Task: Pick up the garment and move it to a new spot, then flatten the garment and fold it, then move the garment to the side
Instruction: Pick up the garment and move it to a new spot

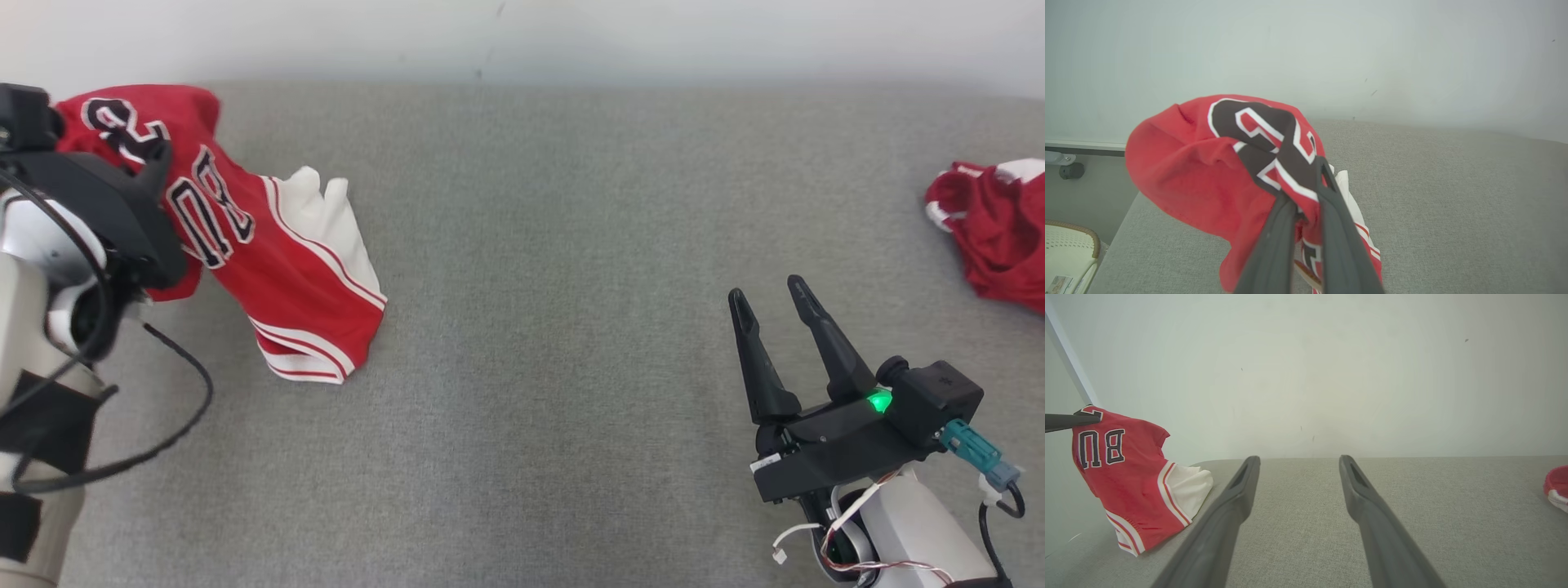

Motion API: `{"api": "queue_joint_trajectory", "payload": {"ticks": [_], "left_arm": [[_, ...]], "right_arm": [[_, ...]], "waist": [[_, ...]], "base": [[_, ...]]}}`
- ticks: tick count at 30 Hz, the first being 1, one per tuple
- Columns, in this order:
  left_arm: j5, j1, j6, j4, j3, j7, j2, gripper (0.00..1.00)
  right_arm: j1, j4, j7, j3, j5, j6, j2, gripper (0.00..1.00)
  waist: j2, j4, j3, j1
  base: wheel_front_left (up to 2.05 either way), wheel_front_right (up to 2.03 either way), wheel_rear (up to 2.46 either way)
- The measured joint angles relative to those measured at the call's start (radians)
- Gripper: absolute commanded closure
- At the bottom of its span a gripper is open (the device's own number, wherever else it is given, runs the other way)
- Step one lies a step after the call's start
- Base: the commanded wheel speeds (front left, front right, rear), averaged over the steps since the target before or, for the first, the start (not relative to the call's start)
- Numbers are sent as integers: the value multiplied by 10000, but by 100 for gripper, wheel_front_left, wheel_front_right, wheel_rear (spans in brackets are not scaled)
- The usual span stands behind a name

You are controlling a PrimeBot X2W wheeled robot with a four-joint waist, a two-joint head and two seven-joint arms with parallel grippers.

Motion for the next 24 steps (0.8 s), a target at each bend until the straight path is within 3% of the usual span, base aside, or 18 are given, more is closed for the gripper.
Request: {"api": "queue_joint_trajectory", "payload": {"ticks": [13,18,24], "left_arm": [[-968,773,-2,-2938,-1501,127,-23,100],[-1766,958,-2,-4048,-1496,48,-470,100],[-1864,1616,13,-4362,-1300,-217,-775,100]], "right_arm": [[482,-100,0,-157,-8,42,100,0],[643,-299,0,-290,-21,42,100,0],[918,-477,0,-537,-42,42,59,0]], "waist": [[0,-948,-871,0],[0,-1475,-1082,0],[0,-2104,-1204,0]], "base": [[0,0,0],[0,0,0],[0,0,0]]}}
